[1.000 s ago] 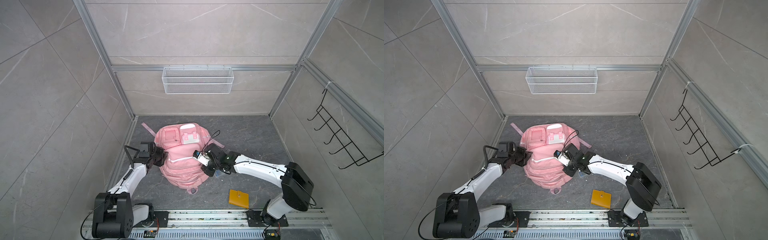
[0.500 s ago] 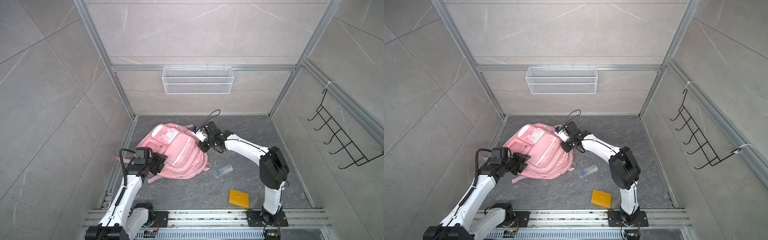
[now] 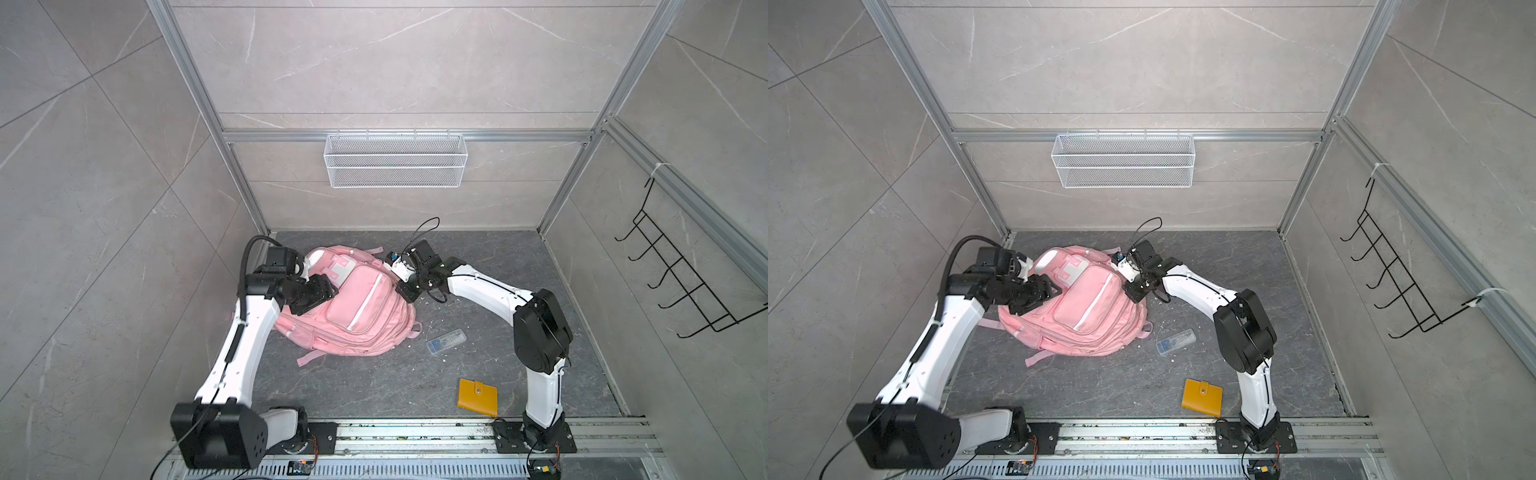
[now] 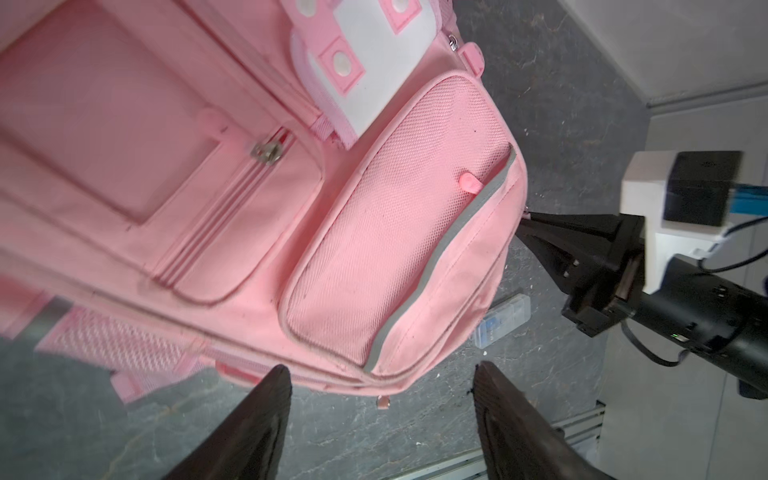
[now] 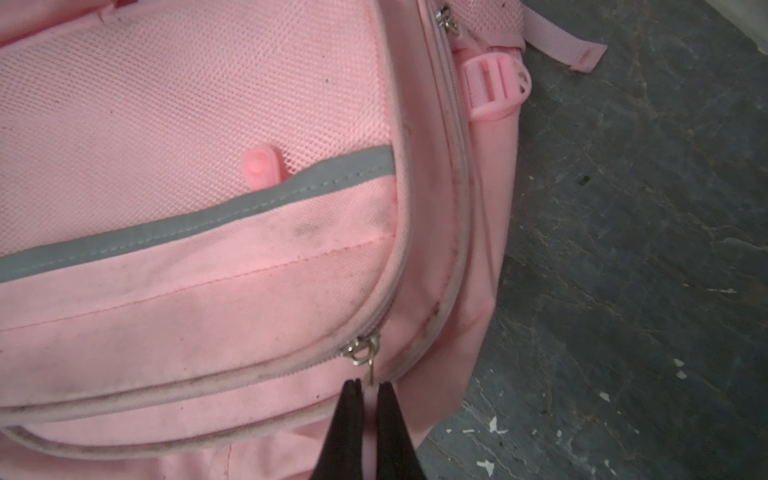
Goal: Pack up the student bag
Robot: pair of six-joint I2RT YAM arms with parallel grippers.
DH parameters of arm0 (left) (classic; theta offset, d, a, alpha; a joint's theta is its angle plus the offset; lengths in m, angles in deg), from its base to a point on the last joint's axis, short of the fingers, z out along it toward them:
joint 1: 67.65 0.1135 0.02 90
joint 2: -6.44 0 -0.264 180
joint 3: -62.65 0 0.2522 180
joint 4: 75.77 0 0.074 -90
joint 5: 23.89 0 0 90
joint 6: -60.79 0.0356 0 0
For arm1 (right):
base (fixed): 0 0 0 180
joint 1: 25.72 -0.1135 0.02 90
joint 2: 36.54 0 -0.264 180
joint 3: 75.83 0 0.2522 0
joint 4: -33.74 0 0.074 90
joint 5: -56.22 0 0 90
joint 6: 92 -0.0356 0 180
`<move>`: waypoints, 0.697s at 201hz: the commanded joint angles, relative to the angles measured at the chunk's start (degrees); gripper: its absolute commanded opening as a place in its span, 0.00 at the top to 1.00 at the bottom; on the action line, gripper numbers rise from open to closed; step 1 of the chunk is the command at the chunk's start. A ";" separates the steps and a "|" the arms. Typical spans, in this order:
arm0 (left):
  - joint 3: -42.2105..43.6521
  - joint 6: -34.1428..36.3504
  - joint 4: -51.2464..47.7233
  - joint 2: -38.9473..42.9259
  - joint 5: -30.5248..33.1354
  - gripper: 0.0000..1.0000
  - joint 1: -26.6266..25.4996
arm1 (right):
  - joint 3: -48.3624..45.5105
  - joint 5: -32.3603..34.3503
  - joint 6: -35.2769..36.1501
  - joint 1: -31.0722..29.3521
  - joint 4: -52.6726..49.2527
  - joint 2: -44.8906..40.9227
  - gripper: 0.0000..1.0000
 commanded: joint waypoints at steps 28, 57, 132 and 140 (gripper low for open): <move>-5.17 13.43 5.65 -13.99 -0.23 0.29 -0.88 | 6.51 -1.62 -0.72 0.42 -0.78 4.29 1.00; -5.74 18.37 9.77 -19.93 -4.63 0.35 -1.06 | 8.09 -2.26 -2.21 0.90 -0.08 6.77 1.00; 0.31 10.16 18.79 -19.49 -10.02 0.93 -5.31 | 16.81 -1.71 -0.59 0.98 -3.33 11.94 1.00; 0.81 8.10 19.92 -18.40 -9.80 1.00 -5.20 | 17.05 -1.54 -0.11 0.93 -3.68 11.90 1.00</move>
